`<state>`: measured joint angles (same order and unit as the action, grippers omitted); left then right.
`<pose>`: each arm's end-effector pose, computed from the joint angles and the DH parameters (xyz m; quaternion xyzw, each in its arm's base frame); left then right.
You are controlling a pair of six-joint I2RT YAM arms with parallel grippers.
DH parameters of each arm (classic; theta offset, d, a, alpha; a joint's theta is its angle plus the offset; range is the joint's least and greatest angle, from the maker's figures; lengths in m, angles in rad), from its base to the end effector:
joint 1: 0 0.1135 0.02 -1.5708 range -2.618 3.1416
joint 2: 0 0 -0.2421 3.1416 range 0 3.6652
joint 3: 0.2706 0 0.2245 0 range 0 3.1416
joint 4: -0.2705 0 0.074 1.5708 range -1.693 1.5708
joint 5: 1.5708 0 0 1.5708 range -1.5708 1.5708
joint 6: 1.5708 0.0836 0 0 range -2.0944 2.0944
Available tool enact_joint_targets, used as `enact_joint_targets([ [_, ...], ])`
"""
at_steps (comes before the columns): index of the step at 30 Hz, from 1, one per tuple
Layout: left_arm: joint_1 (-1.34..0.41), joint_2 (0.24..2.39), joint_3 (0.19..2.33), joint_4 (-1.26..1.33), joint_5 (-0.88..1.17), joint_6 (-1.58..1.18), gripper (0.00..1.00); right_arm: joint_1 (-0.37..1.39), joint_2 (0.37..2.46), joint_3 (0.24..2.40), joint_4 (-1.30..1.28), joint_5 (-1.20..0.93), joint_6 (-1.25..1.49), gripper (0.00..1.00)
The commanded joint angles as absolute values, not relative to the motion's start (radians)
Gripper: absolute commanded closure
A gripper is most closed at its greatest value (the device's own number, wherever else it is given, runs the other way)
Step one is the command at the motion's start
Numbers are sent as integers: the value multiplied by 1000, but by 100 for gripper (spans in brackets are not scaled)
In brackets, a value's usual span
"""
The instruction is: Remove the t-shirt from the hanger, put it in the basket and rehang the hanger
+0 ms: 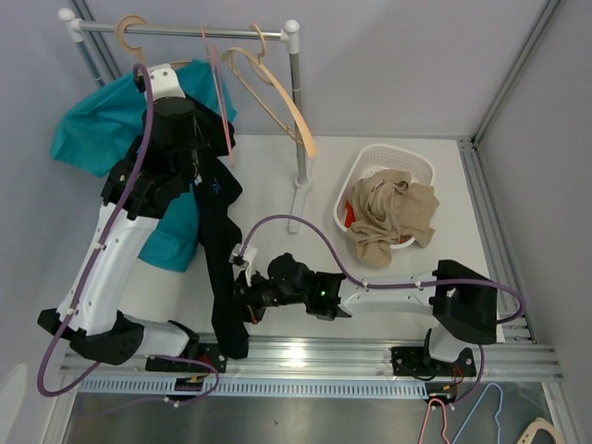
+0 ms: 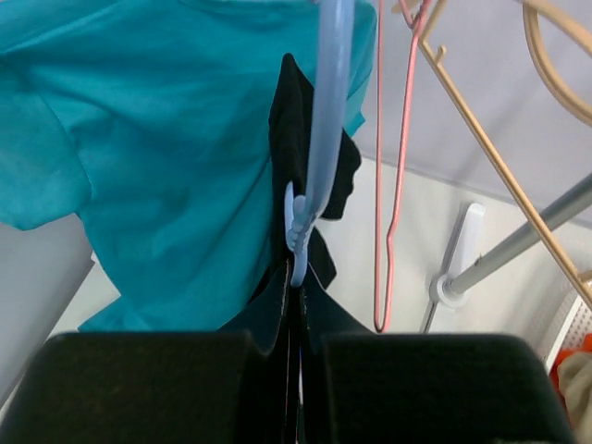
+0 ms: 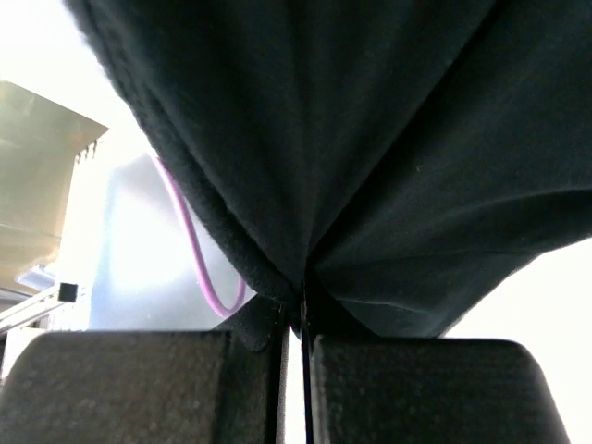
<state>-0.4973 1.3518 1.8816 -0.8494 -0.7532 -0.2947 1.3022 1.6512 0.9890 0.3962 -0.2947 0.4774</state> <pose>0.2487 -0.0699 0.4685 -0.1380 0.7717 0.0650 0.6174 0.0816 0.3878 0.2287 -0.3967 0.6844 0.5400 0.2875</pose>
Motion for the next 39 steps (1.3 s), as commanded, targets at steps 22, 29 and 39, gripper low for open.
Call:
enact_joint_targets([
  [22,-483,1468,1873,-660,-752,-373,99,1491,1543,1443,-209,-290,60,100],
  [29,-453,1609,2115,-768,-698,-379,99,1491,1525,1237,-37,-459,196,100],
  [39,-492,1367,2047,-979,-457,-422,99,1208,1571,1181,-11,-359,319,100],
])
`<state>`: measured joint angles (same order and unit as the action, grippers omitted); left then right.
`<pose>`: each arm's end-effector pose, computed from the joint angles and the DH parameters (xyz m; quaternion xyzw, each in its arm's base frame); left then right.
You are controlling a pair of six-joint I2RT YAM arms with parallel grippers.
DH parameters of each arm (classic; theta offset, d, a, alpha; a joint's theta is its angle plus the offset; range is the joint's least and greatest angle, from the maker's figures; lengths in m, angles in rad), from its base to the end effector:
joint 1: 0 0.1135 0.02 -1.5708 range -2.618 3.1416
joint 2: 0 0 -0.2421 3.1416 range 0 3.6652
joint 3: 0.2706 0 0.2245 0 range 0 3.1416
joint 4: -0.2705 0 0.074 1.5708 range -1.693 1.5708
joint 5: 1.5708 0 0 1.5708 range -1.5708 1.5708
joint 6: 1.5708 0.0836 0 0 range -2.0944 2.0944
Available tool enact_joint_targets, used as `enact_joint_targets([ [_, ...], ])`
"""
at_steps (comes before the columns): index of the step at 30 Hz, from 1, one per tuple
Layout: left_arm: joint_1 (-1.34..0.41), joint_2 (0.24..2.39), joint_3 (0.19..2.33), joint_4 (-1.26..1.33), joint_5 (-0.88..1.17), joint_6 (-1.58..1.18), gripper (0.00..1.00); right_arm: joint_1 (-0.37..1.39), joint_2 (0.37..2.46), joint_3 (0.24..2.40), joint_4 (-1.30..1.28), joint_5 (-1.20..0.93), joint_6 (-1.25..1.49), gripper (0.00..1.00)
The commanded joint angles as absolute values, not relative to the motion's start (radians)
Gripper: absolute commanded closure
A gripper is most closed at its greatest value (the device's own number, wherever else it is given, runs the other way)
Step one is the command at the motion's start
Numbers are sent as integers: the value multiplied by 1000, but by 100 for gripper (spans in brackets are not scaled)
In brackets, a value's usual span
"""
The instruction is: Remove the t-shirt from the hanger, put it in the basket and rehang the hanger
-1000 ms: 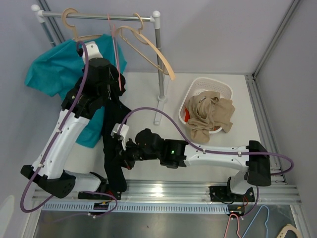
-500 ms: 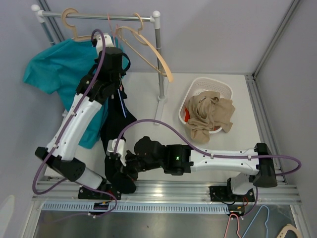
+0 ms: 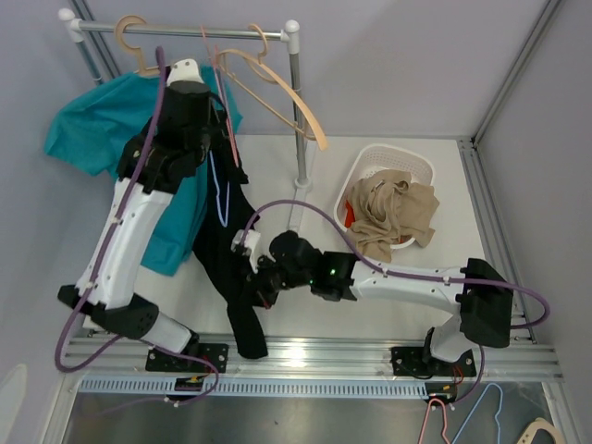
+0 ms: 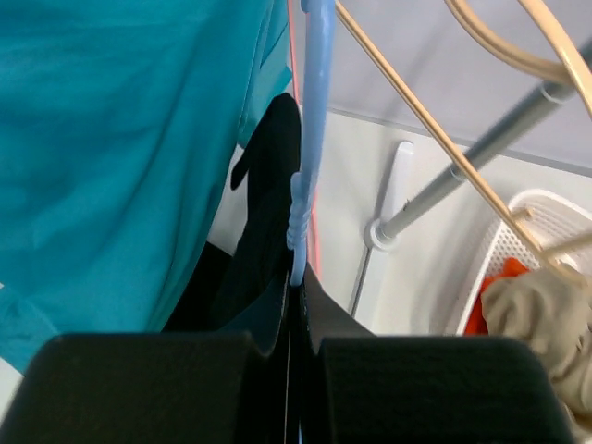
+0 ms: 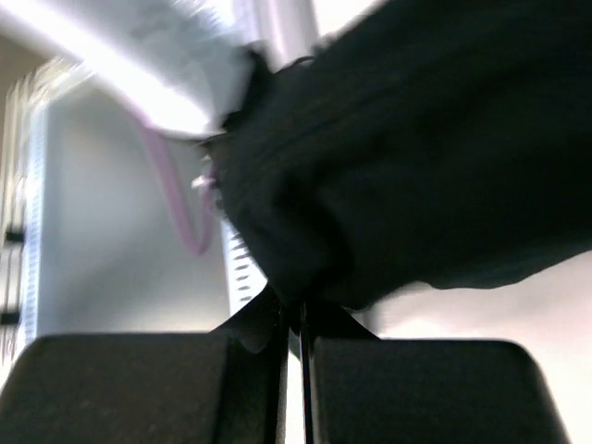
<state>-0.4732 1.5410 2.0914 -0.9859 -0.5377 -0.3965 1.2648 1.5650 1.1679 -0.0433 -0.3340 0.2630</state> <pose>0.2848 -0.0977 0.4583 -0.1115 0.8177 -0.0153 0.5645 0.0882 0.3703 0.2621 -0.4780 0.6877 0.4667 0.2843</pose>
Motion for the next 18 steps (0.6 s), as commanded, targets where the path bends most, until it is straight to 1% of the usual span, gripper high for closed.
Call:
enact_joint_targets([
  [1,-509,1317,2004,-985,-469,-422,99,1189,1574,1196,-12,-341,318,100],
  [2,-524,1261,1956,-974,-477,-420,99,1172,1574,1204,-3,-328,316,100],
  [3,-544,1147,1821,-962,-466,-419,99,1136,1581,1213,21,-321,313,100],
  [5,-552,1003,1729,-960,-463,-431,99,1095,1598,1238,40,-316,330,100],
  [6,-554,964,1691,-971,-463,-436,99,1060,1608,1247,46,-324,330,100],
  [9,-555,846,1623,-1038,-472,-445,99,1022,1666,1298,66,-347,334,100],
  [12,-557,773,1557,-1106,-468,-451,99,1000,1738,1371,69,-344,325,100],
  [15,-557,716,1528,-1170,-449,-454,99,986,1860,1520,-64,-330,319,100],
  [17,-557,690,1519,-1189,-469,-456,99,980,1951,1584,-90,-333,318,100],
  [18,-557,681,1520,-1190,-480,-454,99,980,1983,1647,-98,-325,311,89],
])
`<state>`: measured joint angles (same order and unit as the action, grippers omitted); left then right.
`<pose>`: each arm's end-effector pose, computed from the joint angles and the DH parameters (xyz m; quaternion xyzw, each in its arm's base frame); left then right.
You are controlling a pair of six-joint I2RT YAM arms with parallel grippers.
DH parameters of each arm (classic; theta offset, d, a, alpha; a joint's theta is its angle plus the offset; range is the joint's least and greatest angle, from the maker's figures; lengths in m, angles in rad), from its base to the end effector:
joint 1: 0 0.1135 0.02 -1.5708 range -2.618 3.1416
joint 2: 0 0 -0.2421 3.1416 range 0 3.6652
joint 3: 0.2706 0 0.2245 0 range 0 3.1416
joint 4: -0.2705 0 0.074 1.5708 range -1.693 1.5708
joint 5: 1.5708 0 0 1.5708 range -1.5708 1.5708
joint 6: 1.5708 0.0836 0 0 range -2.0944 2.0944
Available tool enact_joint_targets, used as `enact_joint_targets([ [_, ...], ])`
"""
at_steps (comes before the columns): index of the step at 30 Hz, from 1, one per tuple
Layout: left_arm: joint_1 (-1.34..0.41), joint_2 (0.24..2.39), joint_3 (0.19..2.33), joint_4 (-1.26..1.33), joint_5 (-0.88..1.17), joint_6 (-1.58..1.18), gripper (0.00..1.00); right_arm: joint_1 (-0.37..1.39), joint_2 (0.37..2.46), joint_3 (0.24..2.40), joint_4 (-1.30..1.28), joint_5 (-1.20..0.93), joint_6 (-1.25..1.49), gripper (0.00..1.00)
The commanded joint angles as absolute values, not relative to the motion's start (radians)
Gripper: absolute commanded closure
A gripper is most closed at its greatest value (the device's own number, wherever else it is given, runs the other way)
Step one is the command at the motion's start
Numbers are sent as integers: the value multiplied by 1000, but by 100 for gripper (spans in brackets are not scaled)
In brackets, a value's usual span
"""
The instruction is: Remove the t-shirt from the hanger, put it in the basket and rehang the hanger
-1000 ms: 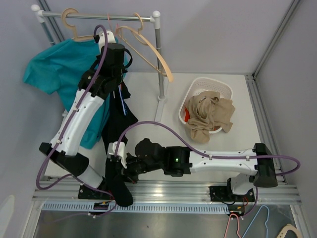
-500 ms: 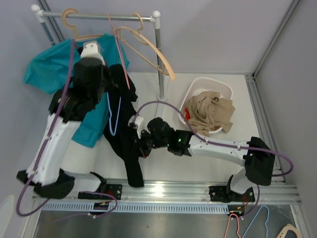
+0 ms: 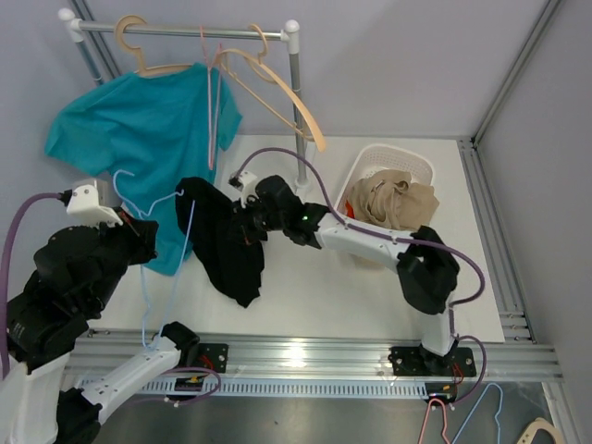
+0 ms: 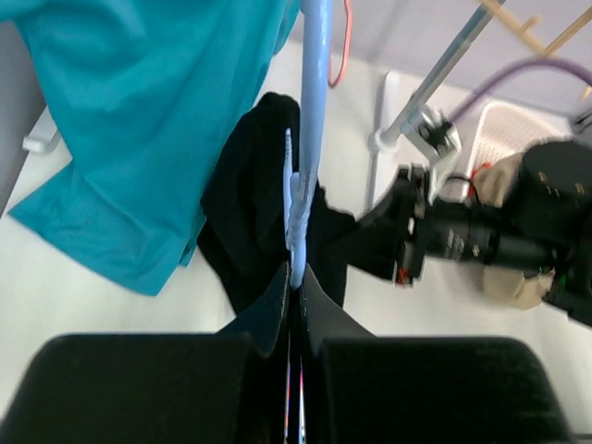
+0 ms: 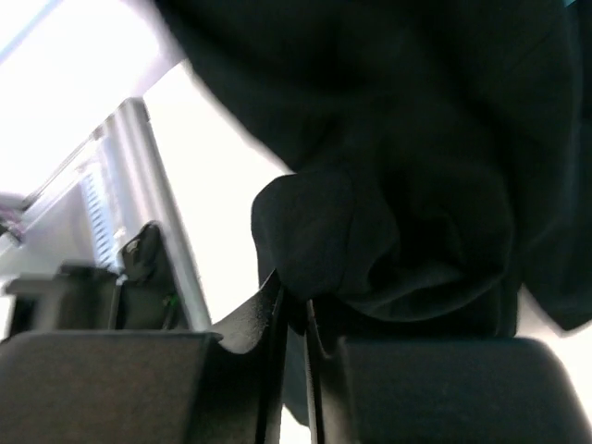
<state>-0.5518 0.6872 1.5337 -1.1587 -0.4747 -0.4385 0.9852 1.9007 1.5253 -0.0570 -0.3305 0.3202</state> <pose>0.0817 -0.0054 0.4233 -0.0937 0.7923 -0.1046 0.5937 0.2320 0.3989 0.2549 -0.3550 0.7564 0.4330 0.3382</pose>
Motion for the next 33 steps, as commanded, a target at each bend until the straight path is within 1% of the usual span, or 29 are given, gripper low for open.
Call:
enact_joint_targets([
  [1,-557,673,1520,-1187,-485,-451,99,982,2015,1682,-121,-321,299,87],
  [2,-557,660,1525,-1183,-473,-446,99,980,2087,1725,-142,-295,278,86],
  [3,-555,658,1540,-1184,-462,-436,99,979,2124,1805,-176,-264,276,86],
  [5,-555,667,1569,-1199,-448,-427,99,967,2195,1886,-218,-224,270,86],
  [6,-555,676,1594,-1213,-440,-420,99,959,2257,1958,-254,-189,268,84],
  [7,-557,684,1606,-1248,-439,-419,99,956,2287,1989,-279,-170,265,79],
  [8,-557,690,1623,-1261,-433,-420,99,953,2310,2015,-297,-157,262,69],
  [9,-557,696,1635,-1272,-419,-419,99,953,2342,2028,-320,-117,252,39],
  [10,-557,696,1638,-1288,-420,-422,99,954,2350,2031,-324,-100,247,22],
  [11,-555,693,1637,-1287,-428,-420,99,956,2353,2019,-318,-86,245,8],
  [12,-557,684,1628,-1284,-448,-417,99,960,2352,2002,-299,-56,247,1],
  [15,-557,686,1623,-1276,-462,-410,99,963,2361,1964,-281,-26,253,1],
  [19,-555,696,1621,-1269,-457,-402,99,966,2442,2002,-327,-18,242,1],
  [25,-557,693,1615,-1235,-477,-387,99,1002,2493,2002,-365,-96,229,1],
  [27,-557,703,1617,-1224,-492,-377,99,1020,2503,1981,-379,-201,218,0],
  [28,-555,707,1615,-1209,-500,-374,99,1029,2505,1973,-391,-231,213,7],
  [29,-555,722,1615,-1197,-506,-370,99,1044,2499,1964,-408,-271,193,19],
  [31,-555,741,1606,-1161,-517,-371,99,1057,2458,1857,-410,-357,192,61],
  [32,-555,759,1600,-1148,-512,-379,99,1069,2426,1798,-393,-376,213,84],
  [33,-555,767,1597,-1132,-485,-380,99,1078,2345,1737,-358,-397,224,100],
])
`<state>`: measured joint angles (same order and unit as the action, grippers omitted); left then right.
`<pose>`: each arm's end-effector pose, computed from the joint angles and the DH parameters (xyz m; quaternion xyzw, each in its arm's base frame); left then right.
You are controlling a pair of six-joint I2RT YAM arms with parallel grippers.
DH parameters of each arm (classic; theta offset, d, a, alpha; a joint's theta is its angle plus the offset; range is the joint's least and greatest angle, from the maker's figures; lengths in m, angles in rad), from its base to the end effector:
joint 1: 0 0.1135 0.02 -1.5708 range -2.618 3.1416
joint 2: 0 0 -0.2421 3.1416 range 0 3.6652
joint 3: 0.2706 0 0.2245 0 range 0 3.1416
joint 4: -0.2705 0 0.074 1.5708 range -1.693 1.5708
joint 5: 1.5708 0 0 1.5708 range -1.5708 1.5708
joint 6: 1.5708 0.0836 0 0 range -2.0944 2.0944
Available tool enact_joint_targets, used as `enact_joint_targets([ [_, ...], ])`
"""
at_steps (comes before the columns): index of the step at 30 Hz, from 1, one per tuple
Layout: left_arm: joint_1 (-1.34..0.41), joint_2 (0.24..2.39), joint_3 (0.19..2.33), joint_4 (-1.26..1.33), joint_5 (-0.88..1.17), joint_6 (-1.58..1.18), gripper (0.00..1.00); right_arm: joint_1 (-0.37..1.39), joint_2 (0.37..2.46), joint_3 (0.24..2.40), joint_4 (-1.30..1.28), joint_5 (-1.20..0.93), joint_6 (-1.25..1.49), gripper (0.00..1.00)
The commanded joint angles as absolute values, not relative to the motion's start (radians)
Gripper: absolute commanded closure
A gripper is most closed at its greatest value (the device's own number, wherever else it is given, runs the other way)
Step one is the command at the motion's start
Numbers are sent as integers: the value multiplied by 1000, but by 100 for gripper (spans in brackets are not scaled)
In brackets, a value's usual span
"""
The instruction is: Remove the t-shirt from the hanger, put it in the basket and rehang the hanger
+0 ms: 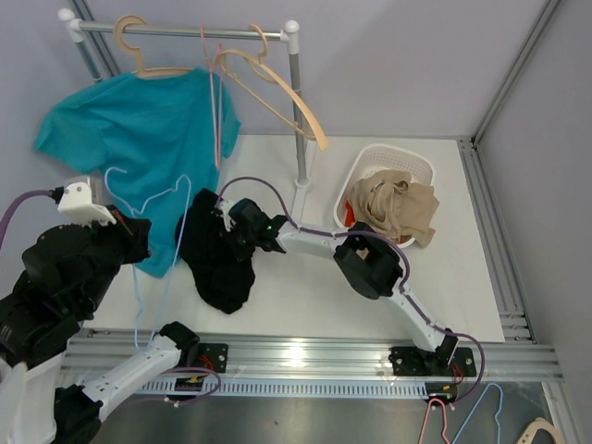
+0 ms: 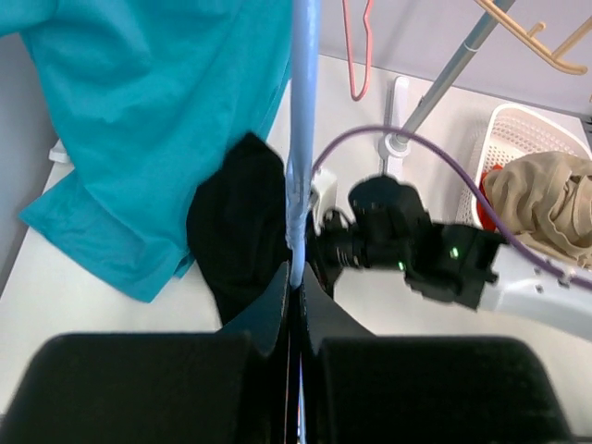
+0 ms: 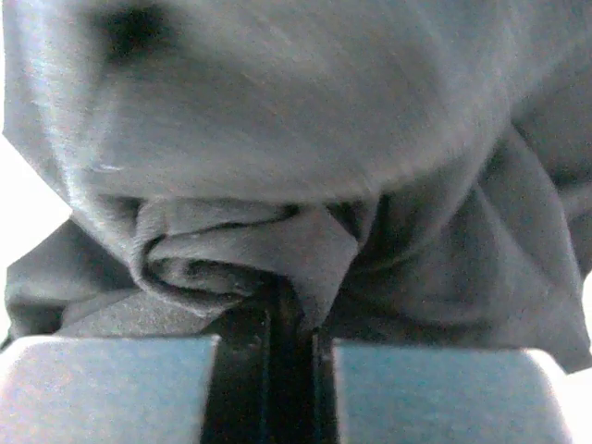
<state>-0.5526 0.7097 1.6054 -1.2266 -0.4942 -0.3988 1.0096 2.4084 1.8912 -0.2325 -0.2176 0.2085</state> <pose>0.0755 0.0000 0.4297 -0.0811 0.7977 -0.0810 0.5920 0.2676 0.4596 0.1147 -0.3953 0.8224 0.3087 0.2685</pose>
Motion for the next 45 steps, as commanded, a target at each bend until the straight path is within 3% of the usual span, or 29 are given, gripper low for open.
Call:
enact_joint_targets([
  [1,-555,779,1591,-1100,-467,-377,99,1098,2295,1598,-309,-417,236,100],
  [4,-549,804,1595,-1072,-452,-364,99,1124,2055,1340,-255,-397,264,100],
  [8,-488,847,1609,-1020,-399,-327,99,1112,1720,1217,-302,-264,287,100],
  [14,-313,913,1608,-924,-198,-279,99,1005,1373,1342,-596,-48,261,100],
  [18,-265,1011,1721,-962,-255,-290,99,882,1312,1526,-758,184,293,100],
  [24,-250,1115,1847,-940,-348,-305,99,703,1236,1683,-773,124,295,100],
  [29,-244,1199,1922,-902,-414,-311,99,600,1293,1879,-844,129,276,100],
  [36,-232,1334,2025,-873,-454,-258,99,445,1330,1939,-830,107,316,100],
  [41,-158,1336,1862,-669,-228,-201,99,364,1347,2010,-853,58,301,99],
  [45,-86,1367,1802,-514,-63,-201,99,328,1381,1924,-830,44,308,100],
])
